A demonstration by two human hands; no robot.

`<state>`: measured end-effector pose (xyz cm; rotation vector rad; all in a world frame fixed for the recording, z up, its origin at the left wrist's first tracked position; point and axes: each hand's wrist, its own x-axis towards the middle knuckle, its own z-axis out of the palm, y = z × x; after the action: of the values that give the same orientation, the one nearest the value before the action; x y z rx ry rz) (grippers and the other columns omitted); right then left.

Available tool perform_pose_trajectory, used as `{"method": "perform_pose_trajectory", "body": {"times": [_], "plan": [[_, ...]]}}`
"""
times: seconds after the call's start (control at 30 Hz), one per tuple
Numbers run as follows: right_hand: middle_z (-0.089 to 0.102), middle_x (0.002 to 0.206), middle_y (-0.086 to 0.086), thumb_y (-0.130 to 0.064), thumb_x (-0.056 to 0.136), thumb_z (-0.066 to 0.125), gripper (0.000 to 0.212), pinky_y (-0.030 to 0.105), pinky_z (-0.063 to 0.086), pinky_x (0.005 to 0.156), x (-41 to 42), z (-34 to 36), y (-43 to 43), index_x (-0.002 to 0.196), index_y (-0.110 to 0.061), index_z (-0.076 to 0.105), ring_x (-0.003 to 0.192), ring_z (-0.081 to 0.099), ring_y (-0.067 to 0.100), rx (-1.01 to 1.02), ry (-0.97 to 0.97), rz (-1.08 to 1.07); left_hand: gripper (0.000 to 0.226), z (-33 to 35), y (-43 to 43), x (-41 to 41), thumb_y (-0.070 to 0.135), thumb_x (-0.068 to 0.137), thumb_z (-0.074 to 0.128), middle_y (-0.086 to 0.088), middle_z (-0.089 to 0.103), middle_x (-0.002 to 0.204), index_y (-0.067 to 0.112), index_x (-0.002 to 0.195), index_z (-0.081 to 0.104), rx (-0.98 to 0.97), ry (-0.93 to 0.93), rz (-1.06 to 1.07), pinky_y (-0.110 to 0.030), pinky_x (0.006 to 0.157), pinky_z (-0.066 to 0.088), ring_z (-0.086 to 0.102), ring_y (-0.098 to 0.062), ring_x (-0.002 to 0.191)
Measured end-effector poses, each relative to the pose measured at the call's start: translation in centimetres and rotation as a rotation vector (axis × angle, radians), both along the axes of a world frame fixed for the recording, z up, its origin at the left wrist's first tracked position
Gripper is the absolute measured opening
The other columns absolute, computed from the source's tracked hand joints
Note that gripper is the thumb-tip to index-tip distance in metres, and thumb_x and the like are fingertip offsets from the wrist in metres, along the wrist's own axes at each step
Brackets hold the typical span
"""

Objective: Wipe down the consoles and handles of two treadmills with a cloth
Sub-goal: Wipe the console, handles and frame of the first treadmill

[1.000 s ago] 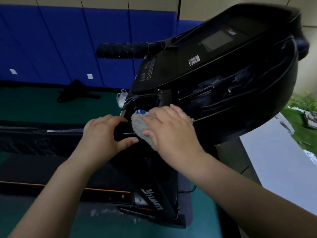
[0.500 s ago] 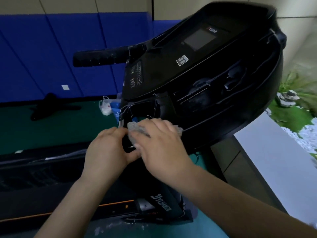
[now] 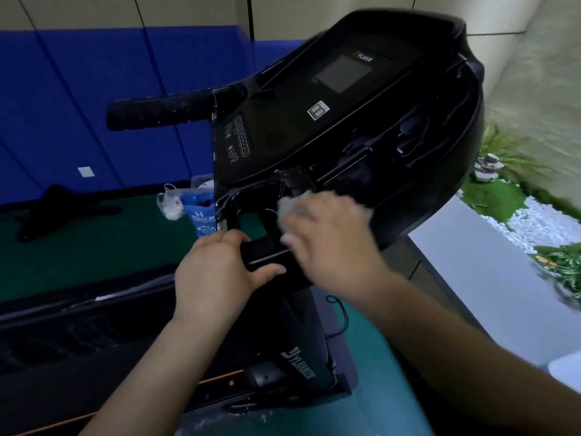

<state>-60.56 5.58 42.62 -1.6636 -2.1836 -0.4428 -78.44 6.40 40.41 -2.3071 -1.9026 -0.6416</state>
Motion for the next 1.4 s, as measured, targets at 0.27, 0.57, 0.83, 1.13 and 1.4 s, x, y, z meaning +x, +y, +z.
{"method": "perform_pose_trajectory", "body": {"times": [0.27,0.57,0.83,1.13,1.4], "plan": [[0.064,0.121,-0.005,-0.046,0.096,0.038,0.039,0.033,0.036,0.090,4.9,0.0,0.9,0.113,-0.029,0.070,0.111,0.056,0.020,0.101,0.050,0.231,0.079,0.5,-0.2,0.2,0.083,0.057,0.055,0.004,0.065,0.100,0.025,0.110,0.063,-0.009,-0.009,0.013,-0.029,0.069,0.047,0.059,-0.018,0.099],[0.069,0.108,0.002,-0.032,0.089,0.049,0.030,0.042,0.045,0.089,14.2,5.2,3.4,0.098,-0.019,0.074,0.101,0.060,0.035,0.279,0.105,-0.091,0.082,0.6,-0.7,0.5,0.083,0.058,0.052,0.003,0.065,0.101,0.023,0.113,0.062,-0.004,0.001,0.029,-0.028,0.066,0.046,0.058,-0.019,0.101],[0.066,0.119,0.000,-0.035,0.096,0.045,0.036,0.040,0.044,0.095,15.2,5.4,3.1,0.114,-0.017,0.070,0.109,0.060,0.024,0.067,-0.049,0.294,0.080,0.8,-0.8,0.6,0.081,0.061,0.055,0.000,0.065,0.103,0.021,0.113,0.062,-0.003,0.011,0.019,-0.030,0.068,0.049,0.058,-0.020,0.102],[0.051,0.123,0.017,-0.030,0.087,0.062,0.032,0.031,0.036,0.098,24.7,14.1,10.0,0.107,-0.008,0.073,0.114,0.049,0.035,0.035,0.073,-0.136,0.082,0.4,-0.2,0.4,0.084,0.053,0.053,0.001,0.065,0.093,0.022,0.106,0.065,-0.008,0.006,0.022,-0.029,0.061,0.047,0.060,-0.020,0.093],[0.063,0.111,0.015,-0.008,0.088,0.063,0.025,0.020,0.033,0.083,25.5,18.0,15.3,0.111,-0.011,0.072,0.106,0.058,0.028,-0.080,0.050,-0.110,0.088,0.4,0.2,0.3,0.086,0.047,0.049,0.003,0.067,0.094,0.021,0.105,0.066,-0.037,-0.030,0.017,-0.031,0.066,0.050,0.060,-0.020,0.095]]}}
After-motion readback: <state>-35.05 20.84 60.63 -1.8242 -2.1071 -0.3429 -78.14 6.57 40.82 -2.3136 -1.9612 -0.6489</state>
